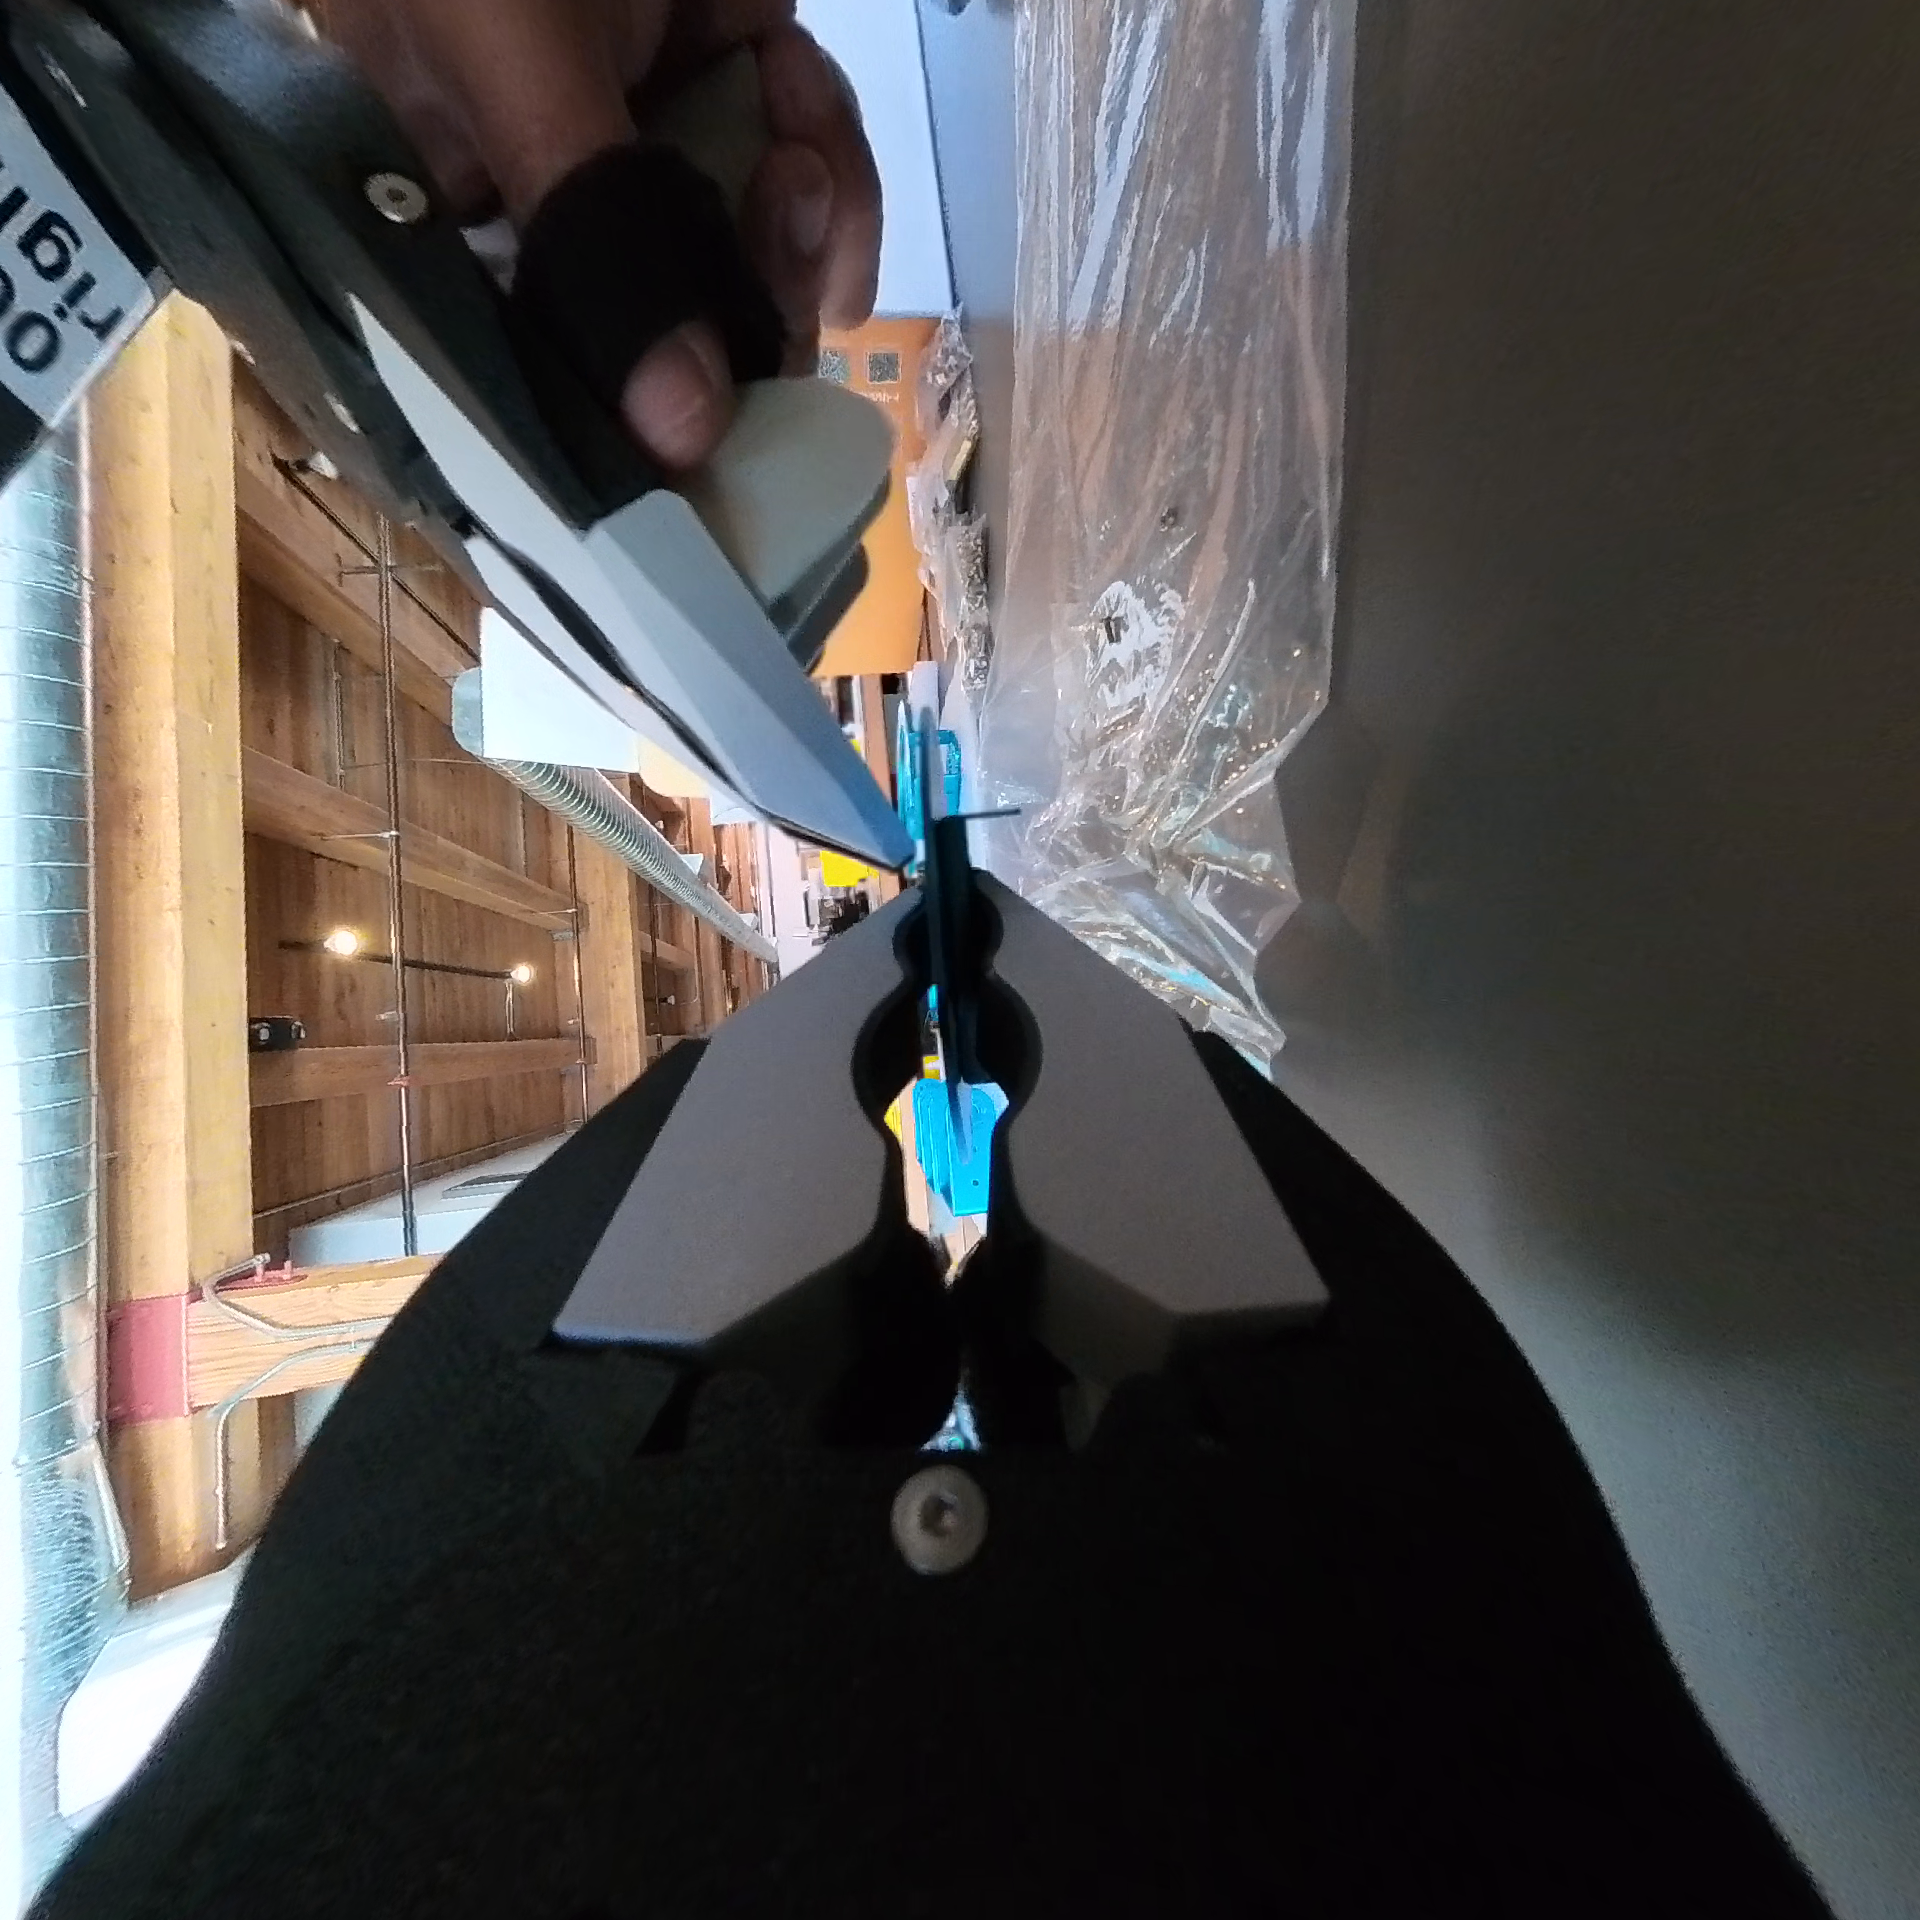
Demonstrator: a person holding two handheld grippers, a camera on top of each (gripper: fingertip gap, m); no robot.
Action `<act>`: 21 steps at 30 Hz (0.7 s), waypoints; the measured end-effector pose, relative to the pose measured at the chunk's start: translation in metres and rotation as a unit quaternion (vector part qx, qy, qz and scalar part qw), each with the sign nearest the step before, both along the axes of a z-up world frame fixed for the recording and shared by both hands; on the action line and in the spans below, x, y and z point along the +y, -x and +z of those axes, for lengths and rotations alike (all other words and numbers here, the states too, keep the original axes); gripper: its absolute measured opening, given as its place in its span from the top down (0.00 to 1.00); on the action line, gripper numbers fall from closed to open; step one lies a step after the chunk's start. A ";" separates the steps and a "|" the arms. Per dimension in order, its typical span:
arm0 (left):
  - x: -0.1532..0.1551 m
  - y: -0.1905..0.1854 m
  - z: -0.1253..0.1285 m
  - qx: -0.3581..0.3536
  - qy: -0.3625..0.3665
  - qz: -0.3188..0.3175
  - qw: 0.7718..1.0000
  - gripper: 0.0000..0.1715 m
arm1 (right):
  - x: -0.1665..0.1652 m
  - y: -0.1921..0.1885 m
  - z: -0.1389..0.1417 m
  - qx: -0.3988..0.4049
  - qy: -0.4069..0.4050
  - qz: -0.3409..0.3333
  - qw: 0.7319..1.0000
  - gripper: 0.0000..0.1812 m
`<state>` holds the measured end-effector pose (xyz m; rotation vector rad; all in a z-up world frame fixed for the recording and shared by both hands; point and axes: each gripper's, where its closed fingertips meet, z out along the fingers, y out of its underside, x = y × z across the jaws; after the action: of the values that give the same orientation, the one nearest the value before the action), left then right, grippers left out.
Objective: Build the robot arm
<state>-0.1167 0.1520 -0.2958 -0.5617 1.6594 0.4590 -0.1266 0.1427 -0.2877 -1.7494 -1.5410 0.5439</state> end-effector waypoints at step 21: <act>0.011 0.004 -0.006 0.031 -0.040 0.021 0.999 1.00 | 0.008 -0.007 0.004 0.029 0.028 -0.038 0.998 0.99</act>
<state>-0.1203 0.1628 -0.3018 -0.5289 1.6828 0.5749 -0.1199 0.1506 -0.2837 -1.8109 -1.4252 0.6004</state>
